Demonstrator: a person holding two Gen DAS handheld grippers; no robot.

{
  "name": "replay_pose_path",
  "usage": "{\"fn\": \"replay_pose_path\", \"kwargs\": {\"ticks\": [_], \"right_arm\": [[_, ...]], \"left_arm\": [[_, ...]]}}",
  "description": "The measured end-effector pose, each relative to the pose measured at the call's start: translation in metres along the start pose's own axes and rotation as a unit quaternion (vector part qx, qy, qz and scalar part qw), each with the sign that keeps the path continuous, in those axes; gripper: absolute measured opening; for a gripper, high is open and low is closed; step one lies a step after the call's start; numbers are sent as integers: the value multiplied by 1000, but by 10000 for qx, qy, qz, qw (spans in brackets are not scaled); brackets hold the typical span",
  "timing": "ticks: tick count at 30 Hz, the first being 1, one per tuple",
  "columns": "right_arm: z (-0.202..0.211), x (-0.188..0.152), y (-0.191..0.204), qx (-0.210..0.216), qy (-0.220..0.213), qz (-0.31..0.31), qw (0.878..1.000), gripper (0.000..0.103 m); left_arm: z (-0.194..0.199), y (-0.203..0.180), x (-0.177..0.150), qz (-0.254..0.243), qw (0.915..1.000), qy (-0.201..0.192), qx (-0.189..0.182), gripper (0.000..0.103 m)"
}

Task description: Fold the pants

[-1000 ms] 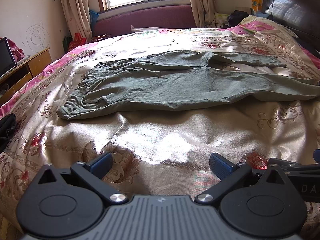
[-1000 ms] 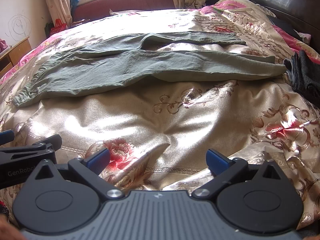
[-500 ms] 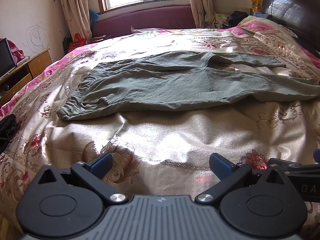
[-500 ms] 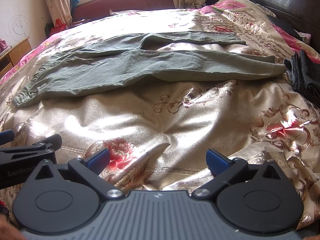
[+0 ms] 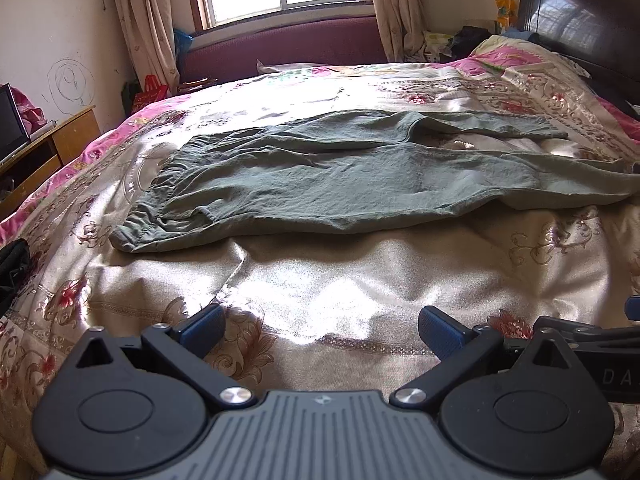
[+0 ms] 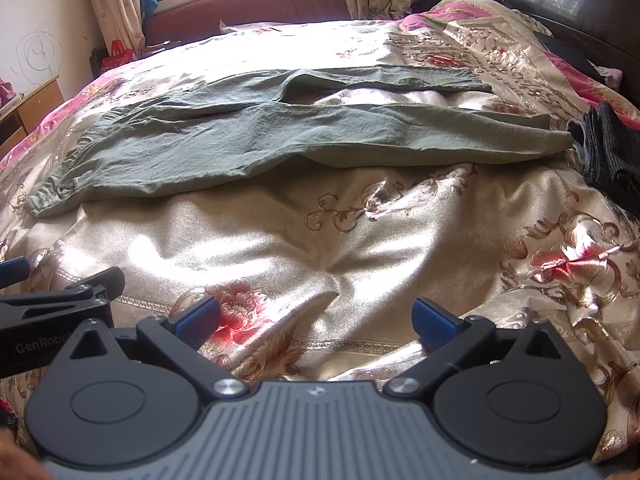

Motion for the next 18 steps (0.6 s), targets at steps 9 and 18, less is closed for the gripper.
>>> {"fn": "replay_pose_path", "kwargs": {"ticks": [9, 18], "right_arm": [[1, 44, -44, 8, -260, -471, 9986, 102], [-31, 99, -151, 221, -167, -1874, 9819, 94]], "left_arm": [[0, -37, 52, -742, 9953, -618, -60, 103], [-38, -97, 87, -1749, 9801, -899, -270, 103]]}}
Point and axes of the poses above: each gripper's, at about its wrist camera, not at the fingertips, and z roughly against the way its jaws point, y to its left, x to its top, the point moved 7 cm from there along -z, roughly the way its jaws point, and after that the axes turned 13 degrees about y, right-handed, at the moved point
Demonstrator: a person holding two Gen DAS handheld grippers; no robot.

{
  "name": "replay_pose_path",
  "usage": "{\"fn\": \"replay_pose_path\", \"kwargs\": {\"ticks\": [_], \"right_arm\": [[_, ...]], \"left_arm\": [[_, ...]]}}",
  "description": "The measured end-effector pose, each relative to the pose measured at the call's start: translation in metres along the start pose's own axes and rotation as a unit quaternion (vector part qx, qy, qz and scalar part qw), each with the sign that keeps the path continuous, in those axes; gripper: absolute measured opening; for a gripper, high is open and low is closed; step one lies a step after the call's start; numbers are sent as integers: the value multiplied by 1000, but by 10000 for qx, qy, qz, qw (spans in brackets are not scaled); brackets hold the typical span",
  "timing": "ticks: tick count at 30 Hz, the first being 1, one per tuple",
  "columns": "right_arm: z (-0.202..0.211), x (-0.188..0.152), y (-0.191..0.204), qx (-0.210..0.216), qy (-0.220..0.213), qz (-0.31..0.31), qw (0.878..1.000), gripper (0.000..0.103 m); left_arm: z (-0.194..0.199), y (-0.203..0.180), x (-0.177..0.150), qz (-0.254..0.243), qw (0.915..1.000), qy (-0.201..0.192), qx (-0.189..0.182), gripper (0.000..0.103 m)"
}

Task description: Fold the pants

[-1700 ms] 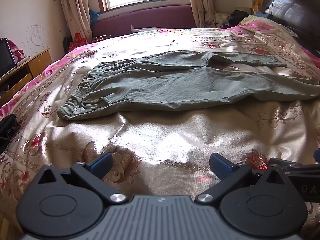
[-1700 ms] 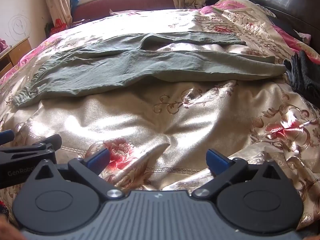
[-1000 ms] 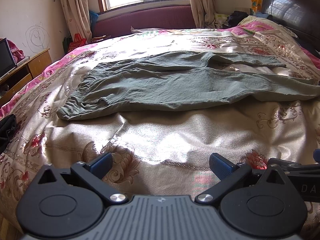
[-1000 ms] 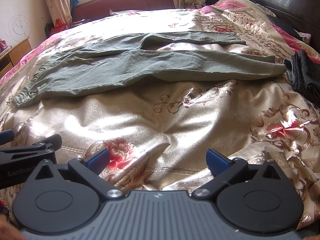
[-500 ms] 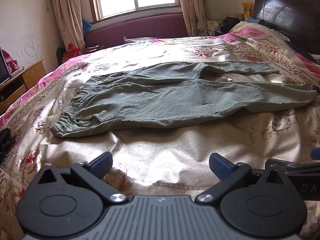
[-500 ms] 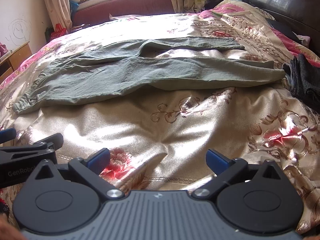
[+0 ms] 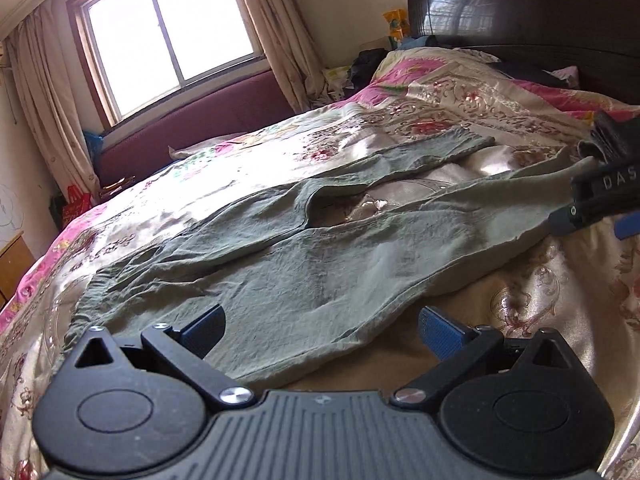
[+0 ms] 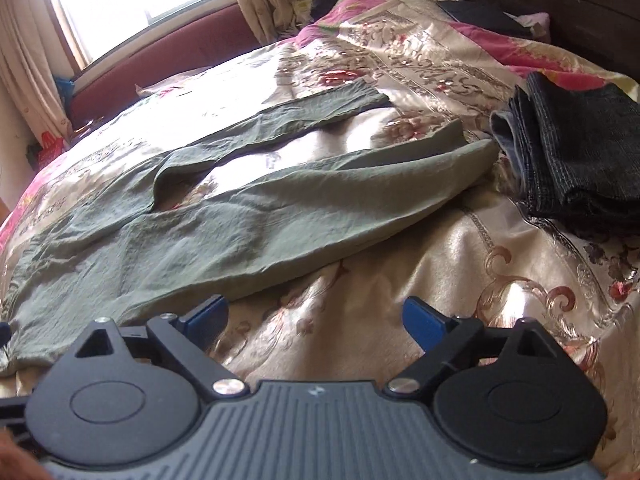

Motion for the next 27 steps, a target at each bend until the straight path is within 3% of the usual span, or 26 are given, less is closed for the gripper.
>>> {"fn": "replay_pose_path", "kwargs": {"ticks": [4, 11, 12, 13, 15, 18, 20, 21, 27], "right_arm": [[-22, 29, -25, 137, 78, -600, 9981, 90], [-53, 51, -40, 174, 155, -962, 9951, 86], [-53, 53, -41, 167, 90, -981, 9950, 77], [-52, 55, -44, 164, 68, -1048, 9943, 50], [-56, 56, -51, 497, 192, -1319, 9898, 19], [-56, 58, -59, 805, 201, -1545, 9845, 6], [-48, 59, -60, 843, 179, -1499, 9849, 3], [-42, 59, -59, 816, 133, -1391, 9868, 3], [-4, 49, -69, 479, 94, -1053, 9932, 2]], "left_arm": [[-23, -5, 9, -337, 9994, -16, -52, 103], [-53, -12, 17, -559, 9979, 38, -337, 102], [-56, -13, 16, -630, 9975, 66, -315, 95], [-58, -13, 13, -706, 9970, 108, -313, 84], [-60, -11, 9, -714, 9963, 191, -442, 71], [-62, -12, 6, -691, 9942, 282, -769, 56], [-64, -16, 6, -735, 9924, 348, -925, 39], [-65, -18, 6, -746, 9917, 390, -975, 24], [-44, -31, -5, -782, 9823, 482, -1630, 19]]}}
Point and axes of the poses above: each gripper's, at about its wrist camera, not at the fingertips, and z roughly against the way its jaws point, y to its left, x to its top, the point moved 7 cm from there along -z, roughly the way its jaws point, and after that the axes turned 13 degrees about y, right-handed, at the moved point
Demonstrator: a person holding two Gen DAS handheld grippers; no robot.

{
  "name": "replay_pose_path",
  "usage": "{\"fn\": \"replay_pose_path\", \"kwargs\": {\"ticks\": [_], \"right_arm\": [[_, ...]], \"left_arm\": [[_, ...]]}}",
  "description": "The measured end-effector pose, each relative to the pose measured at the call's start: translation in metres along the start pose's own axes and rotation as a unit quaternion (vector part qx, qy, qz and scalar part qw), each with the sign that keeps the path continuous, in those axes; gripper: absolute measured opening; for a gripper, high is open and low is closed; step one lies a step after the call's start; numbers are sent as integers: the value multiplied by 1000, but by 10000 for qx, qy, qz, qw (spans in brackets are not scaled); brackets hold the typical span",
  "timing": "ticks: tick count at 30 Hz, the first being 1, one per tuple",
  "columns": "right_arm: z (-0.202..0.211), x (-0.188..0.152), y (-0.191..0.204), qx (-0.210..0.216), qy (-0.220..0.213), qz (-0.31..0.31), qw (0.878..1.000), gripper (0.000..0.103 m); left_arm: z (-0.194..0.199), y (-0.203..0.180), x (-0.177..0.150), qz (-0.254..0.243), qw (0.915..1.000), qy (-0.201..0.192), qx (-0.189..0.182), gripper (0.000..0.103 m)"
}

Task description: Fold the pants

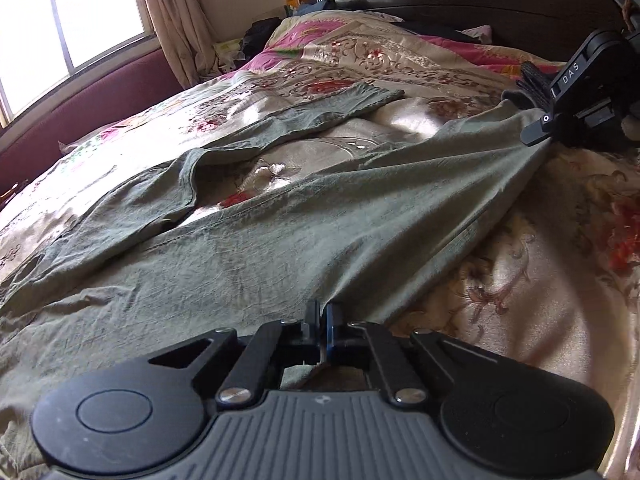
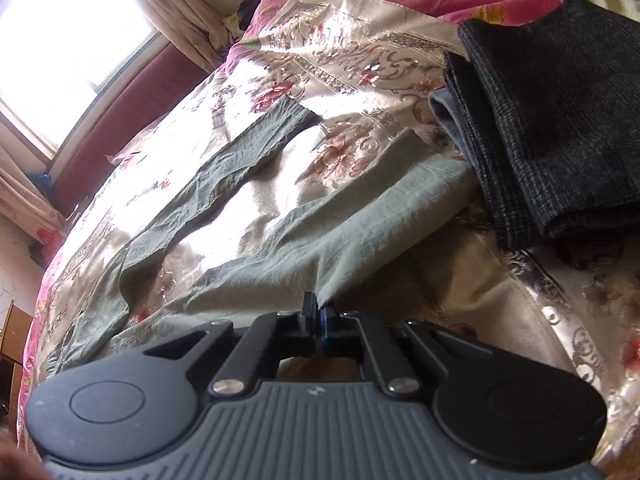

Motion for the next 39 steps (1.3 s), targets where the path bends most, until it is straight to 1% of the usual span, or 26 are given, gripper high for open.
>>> {"fn": "replay_pose_path", "kwargs": {"ticks": [3, 5, 6, 8, 9, 12, 13, 15, 16, 18, 19, 21, 23, 24, 25, 26, 27, 29, 31, 32, 33, 34, 35, 36, 37, 39], "right_arm": [[5, -10, -16, -318, 172, 83, 9993, 2], [-2, -15, -24, -600, 457, 140, 9971, 5], [-3, -17, -27, -795, 502, 106, 9955, 9], [7, -21, -22, -991, 338, 327, 9940, 10], [13, -22, -17, -1115, 228, 463, 9924, 10], [36, -39, 17, -1585, -102, 1284, 9789, 11], [39, -50, 34, -1589, -122, 1624, 9738, 11], [34, -78, 78, -1345, -64, 2460, 9599, 13], [26, -97, 107, -1131, 15, 2966, 9483, 17], [5, -131, 160, -668, 165, 3836, 9209, 24], [-12, -154, 193, -380, 256, 4341, 8997, 25], [-39, -192, 243, -29, 460, 5122, 8576, 25], [-61, -232, 288, 380, 592, 5813, 8107, 25], [-68, -248, 305, 536, 666, 6046, 7919, 26], [-77, -263, 321, 651, 759, 6275, 7722, 30], [-86, -277, 335, 727, 808, 6531, 7495, 32], [-92, -288, 345, 696, 775, 6711, 7341, 36], [-101, -297, 358, 545, 618, 6918, 7173, 39], [-109, -300, 366, 492, 588, 6997, 7103, 39], [-110, -298, 363, 481, 601, 7000, 7099, 39], [-113, -299, 364, 459, 591, 7018, 7084, 39], [-116, -298, 363, 425, 590, 7043, 7062, 39], [-118, -298, 362, 429, 633, 7028, 7073, 38], [-117, -298, 361, 467, 649, 6976, 7120, 34], [-117, -298, 360, 473, 697, 6922, 7168, 21], [-113, -300, 359, 437, 707, 6845, 7243, 15]], "left_arm": [[10, -16, -13, -70, 9996, 41, -279, 19], [13, -20, -17, -56, 9995, 29, -319, 20], [16, -19, -18, 0, 9993, 31, -365, 20], [26, -6, -22, 283, 9988, -6, -408, 22], [34, 4, -25, 438, 9983, -35, -393, 26], [61, 54, -49, 940, 9954, -159, -18, 30], [68, 72, -60, 1059, 9941, -150, 194, 30], [81, 110, -84, 1286, 9894, -81, 663, 34], [86, 135, -101, 1406, 9853, -6, 974, 37], [93, 172, -127, 1600, 9765, 163, 1436, 38], [96, 193, -143, 1720, 9714, 271, 1616, 38], [100, 223, -165, 1933, 9625, 376, 1866, 39], [105, 245, -179, 2118, 9555, 372, 2020, 44], [106, 254, -184, 2194, 9533, 329, 2051, 51], [104, 260, -187, 2264, 9525, 304, 2013, 58], [102, 265, -190, 2285, 9539, 313, 1920, 59], [98, 268, -191, 2263, 9558, 330, 1846, 60], [84, 270, -189, 2116, 9616, 492, 1676, 62], [77, 270, -187, 2031, 9640, 524, 1635, 62], [76, 271, -185, 2009, 9646, 550, 1619, 61], [75, 271, -184, 2008, 9650, 573, 1588, 53], [75, 271, -182, 2048, 9648, 604, 1536, 41], [75, 271, -183, 2075, 9625, 644, 1623, 33], [77, 271, -184, 2063, 9630, 644, 1613, 33], [78, 271, -185, 2097, 9627, 618, 1595, 31], [84, 271, -187, 2232, 9609, 591, 1528, 28]]}}
Point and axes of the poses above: each gripper's, at about its wrist camera, not at the fingertips, and z roughly against the way its jaws point, y to its left, x to its top, the point moved 7 cm from there along -z, roughly the way its jaws point, and after that the axes turned 13 degrees about y, right-handed, at the moved point
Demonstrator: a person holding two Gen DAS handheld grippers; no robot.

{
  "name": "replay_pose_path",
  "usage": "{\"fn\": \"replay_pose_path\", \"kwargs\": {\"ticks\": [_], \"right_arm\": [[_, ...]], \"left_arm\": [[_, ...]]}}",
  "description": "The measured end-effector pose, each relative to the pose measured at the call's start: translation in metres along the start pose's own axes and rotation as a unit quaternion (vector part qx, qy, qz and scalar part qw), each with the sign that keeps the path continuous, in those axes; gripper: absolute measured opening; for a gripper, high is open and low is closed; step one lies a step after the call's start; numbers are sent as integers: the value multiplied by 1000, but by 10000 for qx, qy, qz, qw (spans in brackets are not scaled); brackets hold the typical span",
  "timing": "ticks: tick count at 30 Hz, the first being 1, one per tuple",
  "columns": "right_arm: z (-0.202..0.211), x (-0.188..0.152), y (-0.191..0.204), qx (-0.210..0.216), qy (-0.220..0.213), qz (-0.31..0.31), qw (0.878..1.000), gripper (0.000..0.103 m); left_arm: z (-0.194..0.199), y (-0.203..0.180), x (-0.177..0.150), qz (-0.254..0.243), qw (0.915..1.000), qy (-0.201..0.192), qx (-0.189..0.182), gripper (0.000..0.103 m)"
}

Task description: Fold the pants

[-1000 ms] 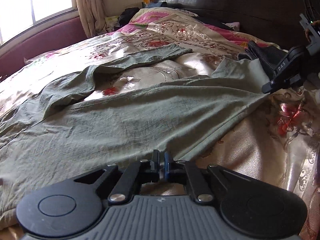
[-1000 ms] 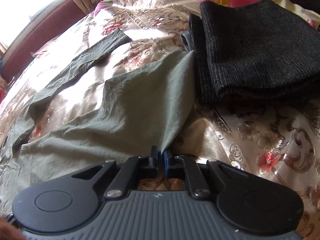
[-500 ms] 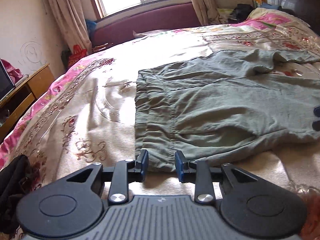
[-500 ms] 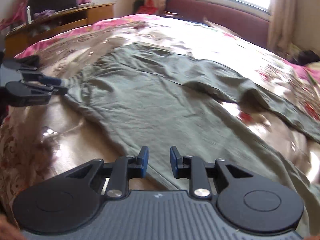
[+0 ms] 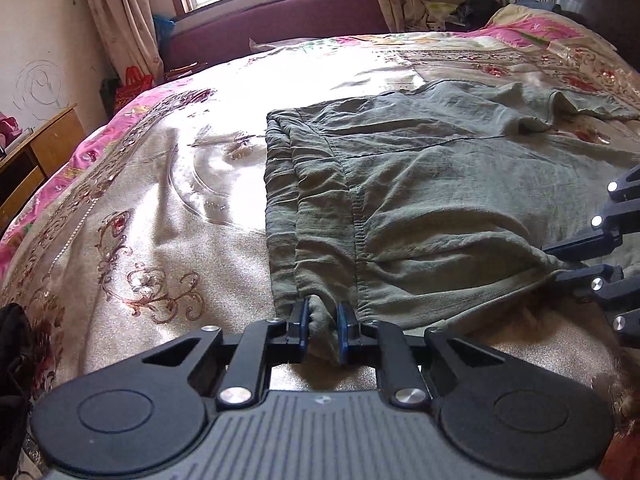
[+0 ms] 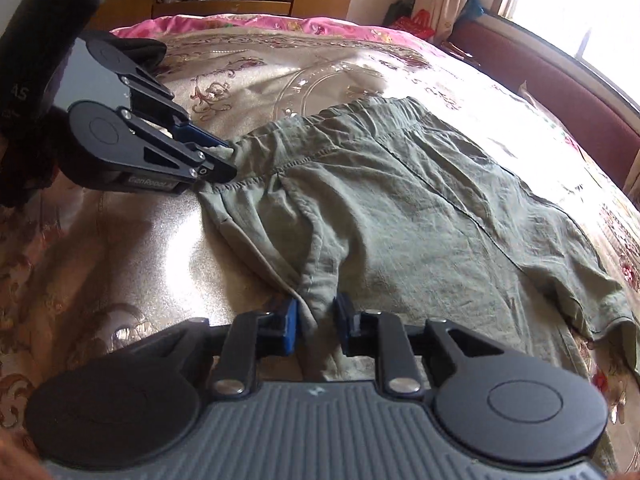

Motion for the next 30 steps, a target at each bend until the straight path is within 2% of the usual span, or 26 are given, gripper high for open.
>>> {"fn": "replay_pose_path", "kwargs": {"ticks": [3, 6, 11, 13, 14, 15, 17, 21, 23, 25, 28, 30], "right_arm": [[11, 0, 8, 206, 9, -69, 9998, 9], [27, -3, 29, 491, 1, -57, 9988, 8], [33, 5, 75, 662, -138, 201, 9975, 8], [32, 10, 84, 596, -110, 309, 9977, 13], [35, 11, 83, 636, -158, 278, 9975, 14], [38, 11, 81, 735, -164, 234, 9969, 18], [48, 7, 66, 897, -191, -61, 9958, 24], [63, -11, 23, 918, -180, -740, 9929, 33], [59, -28, -2, 620, -52, -1090, 9921, 37], [54, -46, -26, 289, 95, -1415, 9895, 38], [59, -65, -63, 320, 226, -2063, 9777, 38], [70, -76, -80, 194, 115, -2170, 9759, 40]], "left_arm": [[13, 4, -4, 167, 9998, -60, 11, 22], [27, 14, -14, 137, 9998, -76, 156, 22], [44, 40, -45, 202, 9987, 52, 467, 23], [49, 48, -54, 275, 9981, 105, 543, 25], [51, 51, -57, 291, 9979, 131, 566, 25], [53, 52, -58, 306, 9976, 121, 614, 26], [56, 55, -58, 322, 9966, 141, 748, 29], [58, 71, -57, 463, 9920, 221, 1151, 29], [60, 84, -55, 680, 9894, 179, 1273, 29], [67, 88, -49, 822, 9891, -29, 1219, 29], [79, 85, -29, 835, 9894, -374, 1128, 29], [83, 72, -13, 731, 9922, -563, 841, 29]]}}
Point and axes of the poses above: each gripper's, at about its wrist camera, not at the fingertips, and z roughly against the way its jaws point, y to its left, x to its top, the point moved 7 cm from there along -z, roughly the way its jaws point, and after that the axes turned 13 degrees about y, right-handed, at the moved point
